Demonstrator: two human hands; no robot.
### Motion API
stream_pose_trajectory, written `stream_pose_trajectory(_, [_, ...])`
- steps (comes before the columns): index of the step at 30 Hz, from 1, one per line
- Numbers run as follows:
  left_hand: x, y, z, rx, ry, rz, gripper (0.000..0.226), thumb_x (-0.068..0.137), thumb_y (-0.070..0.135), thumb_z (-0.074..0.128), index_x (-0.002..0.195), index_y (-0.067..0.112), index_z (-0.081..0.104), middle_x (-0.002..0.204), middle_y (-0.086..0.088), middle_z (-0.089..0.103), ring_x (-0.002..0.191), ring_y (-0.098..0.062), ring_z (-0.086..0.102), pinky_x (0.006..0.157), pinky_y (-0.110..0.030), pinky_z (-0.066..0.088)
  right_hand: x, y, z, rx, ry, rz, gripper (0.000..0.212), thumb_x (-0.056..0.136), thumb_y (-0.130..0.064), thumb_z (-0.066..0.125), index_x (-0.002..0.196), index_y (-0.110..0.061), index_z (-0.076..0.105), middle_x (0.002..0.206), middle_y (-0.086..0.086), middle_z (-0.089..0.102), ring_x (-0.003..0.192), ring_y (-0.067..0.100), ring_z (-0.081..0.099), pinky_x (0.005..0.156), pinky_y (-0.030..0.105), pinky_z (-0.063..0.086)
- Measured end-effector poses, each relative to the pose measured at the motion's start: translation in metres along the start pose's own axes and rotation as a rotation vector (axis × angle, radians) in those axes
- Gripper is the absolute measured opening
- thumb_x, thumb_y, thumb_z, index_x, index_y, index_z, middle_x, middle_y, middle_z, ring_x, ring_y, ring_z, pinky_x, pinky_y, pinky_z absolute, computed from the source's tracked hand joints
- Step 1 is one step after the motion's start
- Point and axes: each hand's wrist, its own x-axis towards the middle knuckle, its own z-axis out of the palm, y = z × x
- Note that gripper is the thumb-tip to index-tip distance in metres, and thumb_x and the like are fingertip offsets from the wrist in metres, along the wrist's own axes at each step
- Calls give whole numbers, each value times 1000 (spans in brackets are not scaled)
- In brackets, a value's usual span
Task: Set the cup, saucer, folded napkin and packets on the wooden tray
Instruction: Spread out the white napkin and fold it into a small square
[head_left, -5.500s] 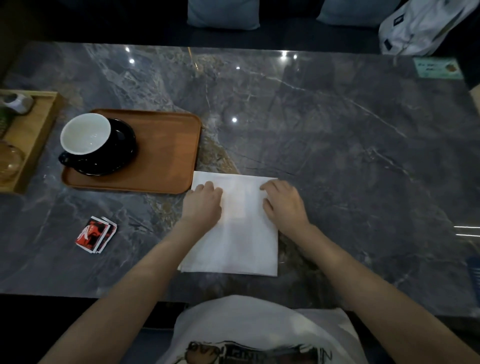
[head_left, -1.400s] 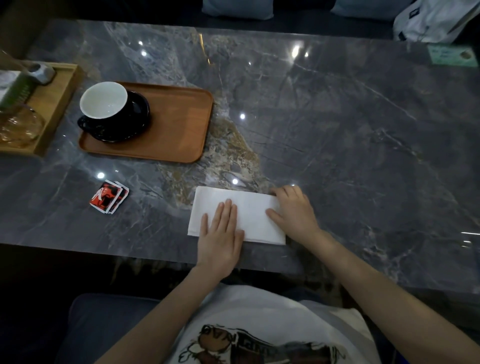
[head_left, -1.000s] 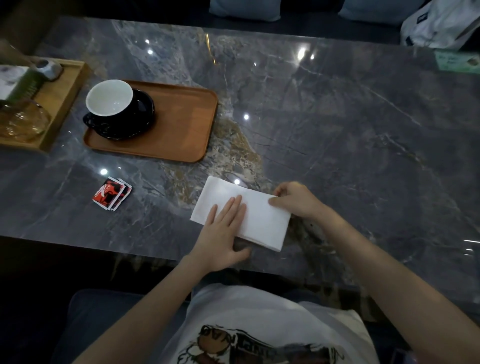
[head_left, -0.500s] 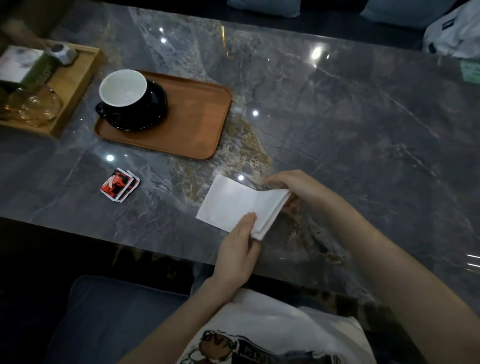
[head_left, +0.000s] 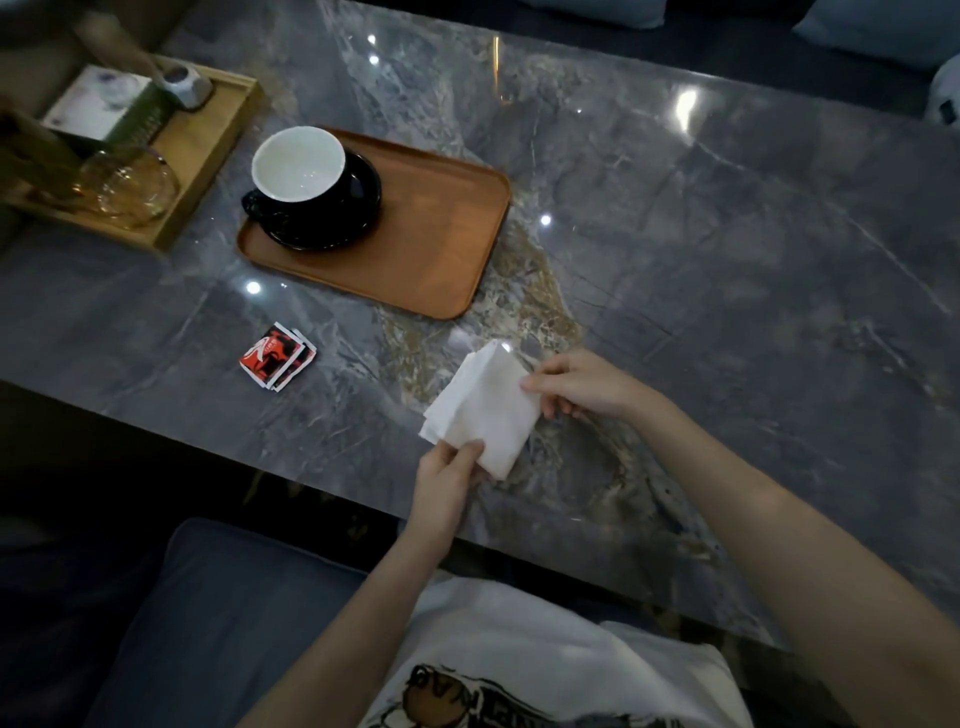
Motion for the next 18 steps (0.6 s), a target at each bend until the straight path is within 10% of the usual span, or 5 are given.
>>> stream_pose_trajectory(13, [15, 16, -12, -23, -89, -285, 33, 90, 38, 48, 109, 12, 55, 92, -6, 68, 77, -18, 68, 68, -29, 58, 12, 0, 8, -187, 153, -77, 48, 79, -45, 64, 53, -10, 44, 58, 11, 37, 57, 22, 38, 57, 32, 24])
stream_pose_trajectory(18, [14, 20, -13, -18, -117, -315, 34, 90, 39, 48, 112, 13, 51, 96, -5, 66, 87, -21, 66, 73, -31, 54, 15, -19, 16, 63, 131, -156, 28, 84, -25, 65, 99, -2, 68, 101, 21, 65, 89, 23, 58, 81, 33, 43])
